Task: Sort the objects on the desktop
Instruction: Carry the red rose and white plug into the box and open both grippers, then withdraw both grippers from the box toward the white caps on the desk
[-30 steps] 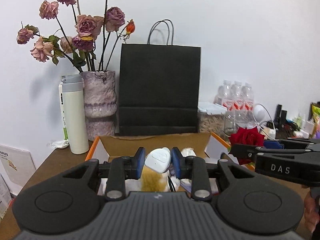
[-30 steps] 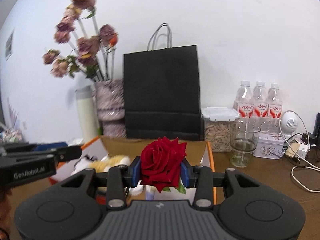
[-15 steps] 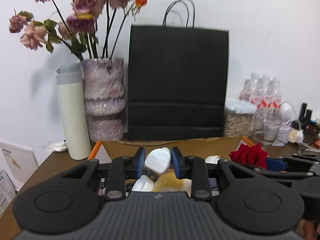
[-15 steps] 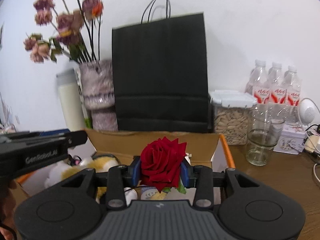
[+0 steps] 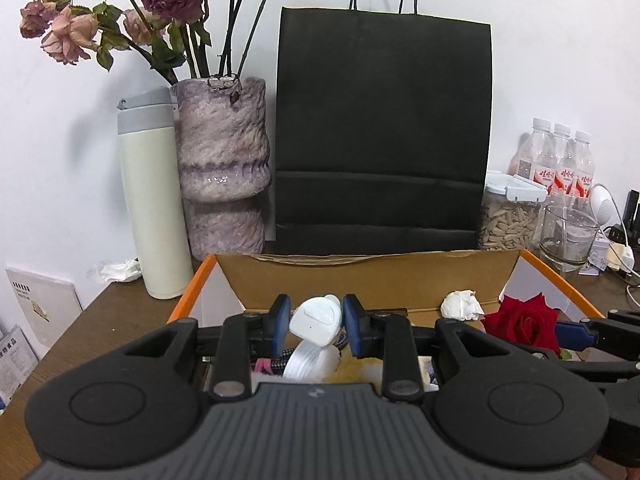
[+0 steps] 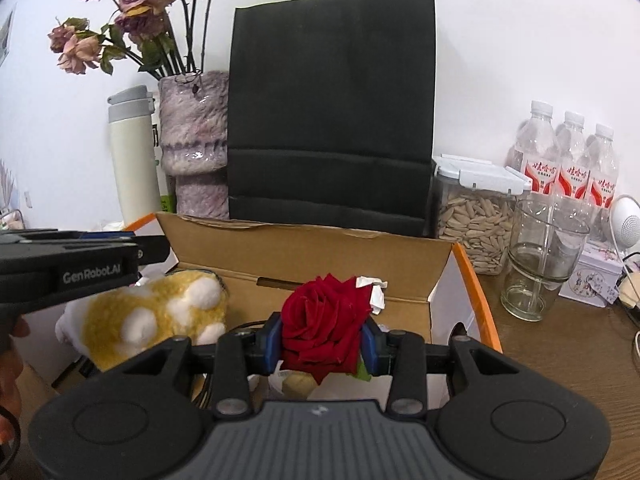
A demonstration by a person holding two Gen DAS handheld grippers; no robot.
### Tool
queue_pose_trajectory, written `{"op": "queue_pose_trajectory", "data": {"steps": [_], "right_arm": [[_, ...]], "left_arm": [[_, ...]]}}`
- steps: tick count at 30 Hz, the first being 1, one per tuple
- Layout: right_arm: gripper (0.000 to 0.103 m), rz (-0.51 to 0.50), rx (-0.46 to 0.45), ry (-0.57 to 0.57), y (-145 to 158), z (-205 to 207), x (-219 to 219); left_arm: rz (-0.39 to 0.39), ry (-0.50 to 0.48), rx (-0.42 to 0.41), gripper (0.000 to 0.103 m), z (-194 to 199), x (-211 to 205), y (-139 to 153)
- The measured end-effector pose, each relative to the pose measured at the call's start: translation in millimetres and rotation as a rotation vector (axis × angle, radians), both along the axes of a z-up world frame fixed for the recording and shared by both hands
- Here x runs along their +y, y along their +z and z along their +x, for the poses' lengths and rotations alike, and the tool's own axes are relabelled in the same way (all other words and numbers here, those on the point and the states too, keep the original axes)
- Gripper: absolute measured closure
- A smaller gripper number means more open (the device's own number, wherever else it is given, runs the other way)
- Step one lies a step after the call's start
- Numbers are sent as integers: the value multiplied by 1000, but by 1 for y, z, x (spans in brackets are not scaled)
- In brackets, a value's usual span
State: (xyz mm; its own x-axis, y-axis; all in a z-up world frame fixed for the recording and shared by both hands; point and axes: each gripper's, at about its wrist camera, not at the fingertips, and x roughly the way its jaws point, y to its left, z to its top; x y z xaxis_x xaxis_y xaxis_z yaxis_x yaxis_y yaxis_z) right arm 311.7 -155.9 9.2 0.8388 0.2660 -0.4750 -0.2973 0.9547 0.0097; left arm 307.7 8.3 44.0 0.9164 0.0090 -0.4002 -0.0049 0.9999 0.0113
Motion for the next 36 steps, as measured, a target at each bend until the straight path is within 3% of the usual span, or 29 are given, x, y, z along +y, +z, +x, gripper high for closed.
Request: {"op": "queue_pose_trajectory", "data": {"steps": [3, 4, 5, 8, 10, 13, 16, 28, 36], "right_arm": [[64, 2, -2, 1, 1, -1, 0], [55, 2, -4, -1, 1, -2, 0], [40, 4, -4, -5, 1, -2, 0], [18, 13, -30, -9, 4, -6, -1], [9, 5, -48, -18, 6, -9, 0], [7, 13, -51, -16, 7, -12, -2], [0, 9, -59, -14, 7, -17, -2], [0, 3, -133, -41, 7, -66, -29], [0, -45, -124, -6, 2, -110, -29]], "left_arm": [[2, -2, -5, 71, -2, -2, 0], [5, -2, -8, 63, -2, -2, 0], [7, 0, -12, 52, -3, -3, 0], [11, 16, -47, 29, -8, -3, 1], [7, 28, -80, 19, -12, -2, 3], [-10, 49, -126, 0, -19, -1, 6], [-22, 49, -166, 0, -27, 0, 6], [-17, 74, -218, 0, -75, 8, 1], [14, 50, -163, 0, -108, 13, -6]]}}
